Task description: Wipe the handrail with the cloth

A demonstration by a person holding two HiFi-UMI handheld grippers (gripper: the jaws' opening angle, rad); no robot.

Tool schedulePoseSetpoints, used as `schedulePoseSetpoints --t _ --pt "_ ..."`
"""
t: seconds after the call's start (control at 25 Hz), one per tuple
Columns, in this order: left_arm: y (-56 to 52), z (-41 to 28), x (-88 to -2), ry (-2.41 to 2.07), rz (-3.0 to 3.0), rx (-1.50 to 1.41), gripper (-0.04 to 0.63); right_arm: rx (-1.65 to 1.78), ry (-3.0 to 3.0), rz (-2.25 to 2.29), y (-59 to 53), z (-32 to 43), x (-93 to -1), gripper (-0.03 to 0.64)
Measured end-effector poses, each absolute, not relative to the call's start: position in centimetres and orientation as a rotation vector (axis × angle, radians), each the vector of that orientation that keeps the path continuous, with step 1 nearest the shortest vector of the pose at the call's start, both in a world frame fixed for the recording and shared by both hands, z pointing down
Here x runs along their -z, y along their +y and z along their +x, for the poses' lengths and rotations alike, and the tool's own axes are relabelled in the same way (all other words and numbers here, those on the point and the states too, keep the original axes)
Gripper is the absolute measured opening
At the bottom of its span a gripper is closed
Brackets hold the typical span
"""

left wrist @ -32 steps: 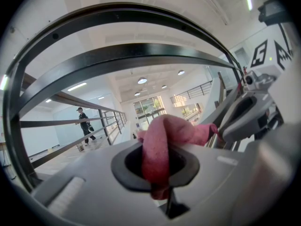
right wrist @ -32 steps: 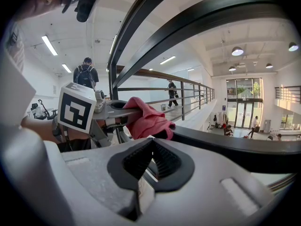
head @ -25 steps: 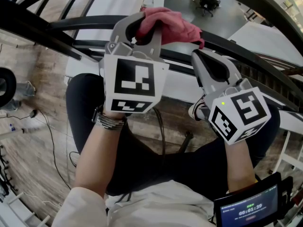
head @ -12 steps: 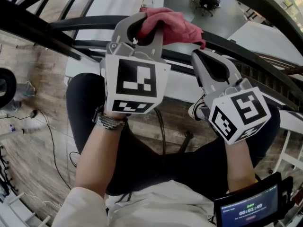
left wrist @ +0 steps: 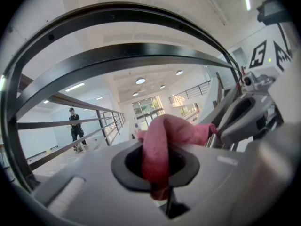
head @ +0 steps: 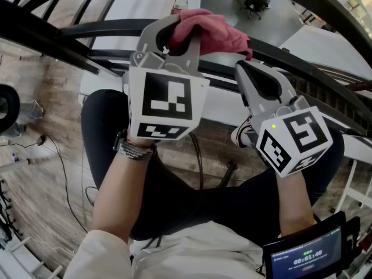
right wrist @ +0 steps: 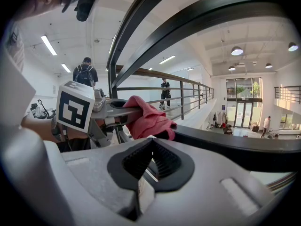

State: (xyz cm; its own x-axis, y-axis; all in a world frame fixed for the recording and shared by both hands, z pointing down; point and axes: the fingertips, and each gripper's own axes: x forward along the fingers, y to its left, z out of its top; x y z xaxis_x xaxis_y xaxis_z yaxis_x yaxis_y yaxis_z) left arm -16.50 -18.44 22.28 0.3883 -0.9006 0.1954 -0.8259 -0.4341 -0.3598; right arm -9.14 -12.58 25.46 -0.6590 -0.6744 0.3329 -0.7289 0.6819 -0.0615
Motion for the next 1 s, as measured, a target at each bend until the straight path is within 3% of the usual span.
schedulePoseSetpoints --t 1.0 --pt "-18.18 -15.82 -22.31 1.524 -2.443 0.545 0.028 -0.275 -2.612 1.124 -12.42 -8.66 -25.59 0.002"
